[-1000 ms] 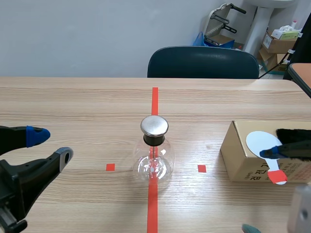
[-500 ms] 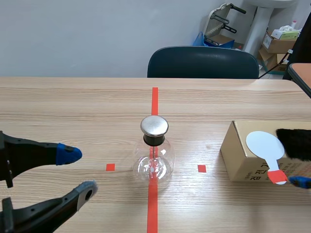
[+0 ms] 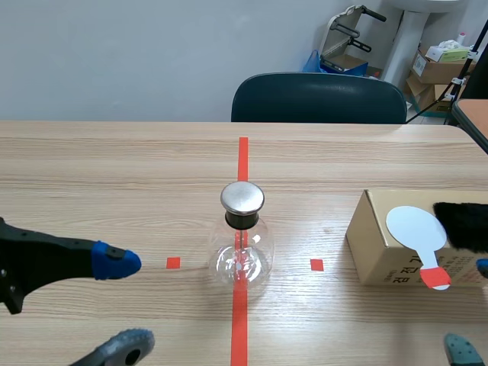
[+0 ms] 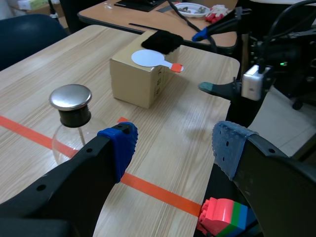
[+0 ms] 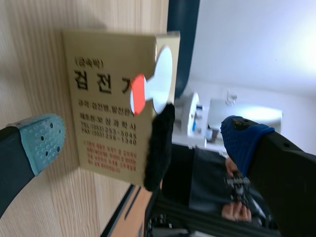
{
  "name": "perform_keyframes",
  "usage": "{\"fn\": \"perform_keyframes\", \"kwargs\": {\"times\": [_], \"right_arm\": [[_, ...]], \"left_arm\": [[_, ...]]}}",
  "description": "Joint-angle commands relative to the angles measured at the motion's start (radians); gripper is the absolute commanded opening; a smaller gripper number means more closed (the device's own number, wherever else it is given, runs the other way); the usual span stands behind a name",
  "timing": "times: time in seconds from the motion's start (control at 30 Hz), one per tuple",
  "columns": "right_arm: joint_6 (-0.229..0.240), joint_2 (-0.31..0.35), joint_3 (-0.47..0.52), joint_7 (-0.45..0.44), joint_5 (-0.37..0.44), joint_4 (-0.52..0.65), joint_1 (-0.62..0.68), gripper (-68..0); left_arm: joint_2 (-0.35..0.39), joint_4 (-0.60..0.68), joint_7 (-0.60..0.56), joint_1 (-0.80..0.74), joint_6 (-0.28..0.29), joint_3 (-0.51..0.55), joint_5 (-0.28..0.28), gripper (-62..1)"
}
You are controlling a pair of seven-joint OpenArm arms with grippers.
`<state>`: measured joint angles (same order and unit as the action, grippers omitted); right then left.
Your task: Do the electroscope experiment
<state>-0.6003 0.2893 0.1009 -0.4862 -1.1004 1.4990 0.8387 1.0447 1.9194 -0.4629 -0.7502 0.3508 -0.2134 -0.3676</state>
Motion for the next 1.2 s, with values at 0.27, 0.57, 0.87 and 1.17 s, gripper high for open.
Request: {"fn": "perform_keyframes", "kwargs": {"times": [0.27, 0.57, 0.87, 1.17], "right_arm": [[-0.059, -0.035, -0.076, 0.132, -0.06, -0.121, -0.158, 0.4], [-0.063, -0.034, -0.076, 0.132, -0.067, -0.135, -0.199, 0.4], [-0.058, -0.035, -0.08, 0.11, -0.067, -0.135, -0.225, 0.4], [-0.058, -0.035, -0.081, 0.101, -0.068, -0.135, -0.227, 0.4]], "left_arm": [[0.014, 0.006, -0.069, 0.005, 0.003, -0.069, 0.04, -25.3], [0.014, 0.006, -0.056, 0.005, 0.003, -0.069, 0.039, -25.3], [0.014, 0.006, -0.051, 0.005, 0.003, -0.069, 0.039, -25.3], [0.014, 0.006, -0.034, 0.005, 0.003, -0.069, 0.039, -25.3]]}}
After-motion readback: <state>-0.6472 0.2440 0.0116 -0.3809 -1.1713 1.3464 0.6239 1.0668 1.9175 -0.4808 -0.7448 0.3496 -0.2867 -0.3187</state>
